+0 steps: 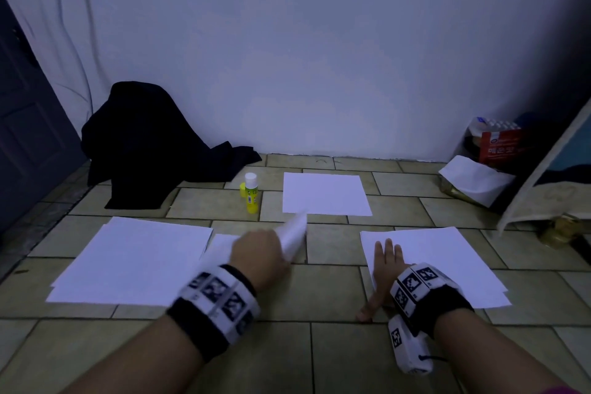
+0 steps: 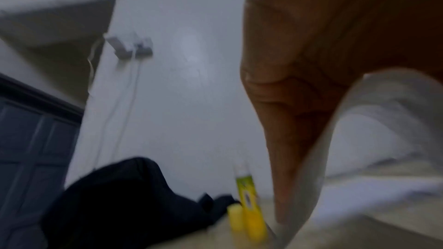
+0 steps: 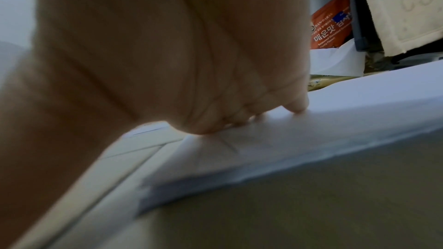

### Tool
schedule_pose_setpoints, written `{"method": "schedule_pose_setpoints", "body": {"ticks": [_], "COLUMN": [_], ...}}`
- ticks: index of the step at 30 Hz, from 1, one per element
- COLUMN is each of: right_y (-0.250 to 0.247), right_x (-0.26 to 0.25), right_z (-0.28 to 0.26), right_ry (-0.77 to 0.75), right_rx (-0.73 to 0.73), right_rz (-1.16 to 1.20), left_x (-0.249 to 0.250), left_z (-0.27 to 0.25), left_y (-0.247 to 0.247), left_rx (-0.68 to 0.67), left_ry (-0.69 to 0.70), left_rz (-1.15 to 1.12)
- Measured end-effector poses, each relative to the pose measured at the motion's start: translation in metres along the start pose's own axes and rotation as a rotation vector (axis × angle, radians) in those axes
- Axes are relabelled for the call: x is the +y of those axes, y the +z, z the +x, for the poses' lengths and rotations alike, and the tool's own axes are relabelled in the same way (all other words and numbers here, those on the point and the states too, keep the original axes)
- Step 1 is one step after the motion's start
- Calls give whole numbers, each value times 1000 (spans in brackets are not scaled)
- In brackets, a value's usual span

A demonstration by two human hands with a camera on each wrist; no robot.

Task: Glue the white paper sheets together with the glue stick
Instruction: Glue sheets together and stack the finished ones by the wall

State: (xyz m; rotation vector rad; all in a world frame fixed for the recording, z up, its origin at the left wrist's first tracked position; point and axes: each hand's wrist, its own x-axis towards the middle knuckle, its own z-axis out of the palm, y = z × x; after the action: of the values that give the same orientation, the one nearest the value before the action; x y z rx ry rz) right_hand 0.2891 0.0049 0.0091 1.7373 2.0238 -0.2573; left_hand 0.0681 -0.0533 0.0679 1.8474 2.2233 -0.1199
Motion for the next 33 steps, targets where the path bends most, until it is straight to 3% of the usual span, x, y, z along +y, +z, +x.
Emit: {"method": "schedule_pose_setpoints", "body": {"ticks": [3, 6, 12, 16, 20, 26, 33], "right_y": [-5, -17, -43, -61, -77, -103, -125], "right_x": [5, 15, 24, 17, -20, -91, -153], "right_z": [4, 6, 15, 22, 33, 63, 93], "right_ry": [-29, -37, -60, -31, -127, -356, -440], "right_rx": [-62, -66, -62, 0, 145, 155, 191], "right_rz": [45, 67, 96, 292, 487, 542, 616], "left_x": [21, 18, -5, -19, -25, -31, -36], "left_z": [4, 12, 23, 23, 26, 27, 31], "left_y": [31, 47, 39, 34, 31, 32, 35], "left_rx": [-130, -169, -228, -272, -238, -270, -318], "left_ry": [36, 60, 262, 393, 438, 417, 419], "left_rz": [2, -7, 91, 204, 234, 209, 202]}}
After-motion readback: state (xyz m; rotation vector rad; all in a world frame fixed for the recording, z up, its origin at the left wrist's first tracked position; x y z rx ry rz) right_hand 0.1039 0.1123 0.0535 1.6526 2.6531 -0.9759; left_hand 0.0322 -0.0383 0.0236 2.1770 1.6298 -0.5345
